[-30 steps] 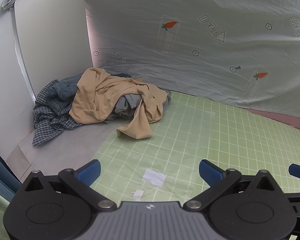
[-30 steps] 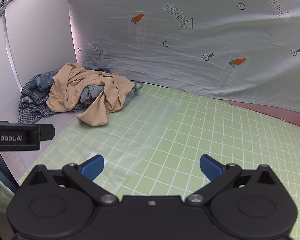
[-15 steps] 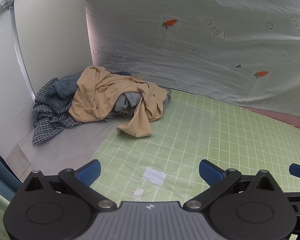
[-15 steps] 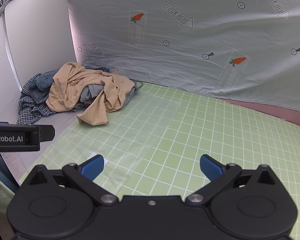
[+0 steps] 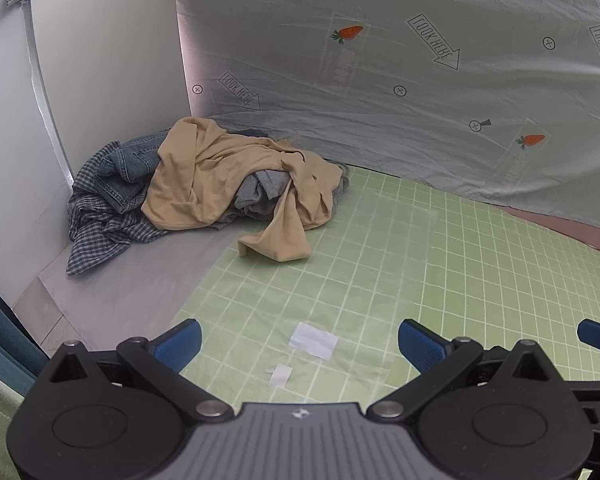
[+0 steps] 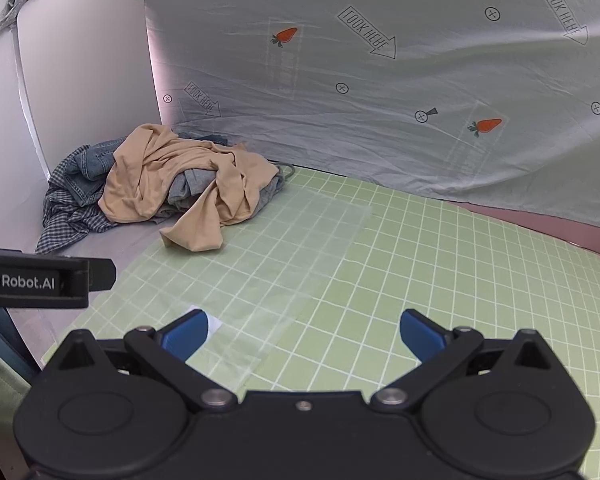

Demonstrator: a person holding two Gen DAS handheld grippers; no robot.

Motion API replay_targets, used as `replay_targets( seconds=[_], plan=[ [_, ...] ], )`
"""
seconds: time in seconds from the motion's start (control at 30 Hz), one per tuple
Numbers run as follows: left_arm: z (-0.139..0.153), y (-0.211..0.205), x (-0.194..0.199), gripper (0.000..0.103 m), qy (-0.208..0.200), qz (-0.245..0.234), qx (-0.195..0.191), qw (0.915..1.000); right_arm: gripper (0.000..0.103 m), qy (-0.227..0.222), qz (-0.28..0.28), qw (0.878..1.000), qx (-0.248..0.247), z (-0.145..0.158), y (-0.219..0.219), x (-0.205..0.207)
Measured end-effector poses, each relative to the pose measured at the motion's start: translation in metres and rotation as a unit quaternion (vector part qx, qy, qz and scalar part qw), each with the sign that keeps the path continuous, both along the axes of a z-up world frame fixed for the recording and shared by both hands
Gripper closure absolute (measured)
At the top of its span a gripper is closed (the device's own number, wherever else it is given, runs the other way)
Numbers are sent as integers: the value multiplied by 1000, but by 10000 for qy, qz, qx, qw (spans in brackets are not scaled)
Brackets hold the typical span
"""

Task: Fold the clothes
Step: 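Move both grippers toward the clothes pile, then grasp the beige sweater with both grippers from the pile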

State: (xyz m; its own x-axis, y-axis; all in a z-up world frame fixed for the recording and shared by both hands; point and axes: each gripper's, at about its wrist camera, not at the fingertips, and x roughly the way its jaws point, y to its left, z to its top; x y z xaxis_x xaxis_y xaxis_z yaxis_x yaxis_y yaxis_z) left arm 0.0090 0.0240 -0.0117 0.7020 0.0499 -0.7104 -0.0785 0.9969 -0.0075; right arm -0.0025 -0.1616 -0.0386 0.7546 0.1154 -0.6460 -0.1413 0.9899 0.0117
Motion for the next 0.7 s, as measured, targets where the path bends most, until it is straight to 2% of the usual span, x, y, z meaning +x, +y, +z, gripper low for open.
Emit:
replay_targets(
  seconds=[0.37,0.7],
  plan=[
    [-3,10,22,0,15,168,2,9999,0,126,395,9990,191,0,6,28],
    [-3,46,95,0,-18,957,28,9954,0,116,418,9990,85,0,12,108]
  ],
)
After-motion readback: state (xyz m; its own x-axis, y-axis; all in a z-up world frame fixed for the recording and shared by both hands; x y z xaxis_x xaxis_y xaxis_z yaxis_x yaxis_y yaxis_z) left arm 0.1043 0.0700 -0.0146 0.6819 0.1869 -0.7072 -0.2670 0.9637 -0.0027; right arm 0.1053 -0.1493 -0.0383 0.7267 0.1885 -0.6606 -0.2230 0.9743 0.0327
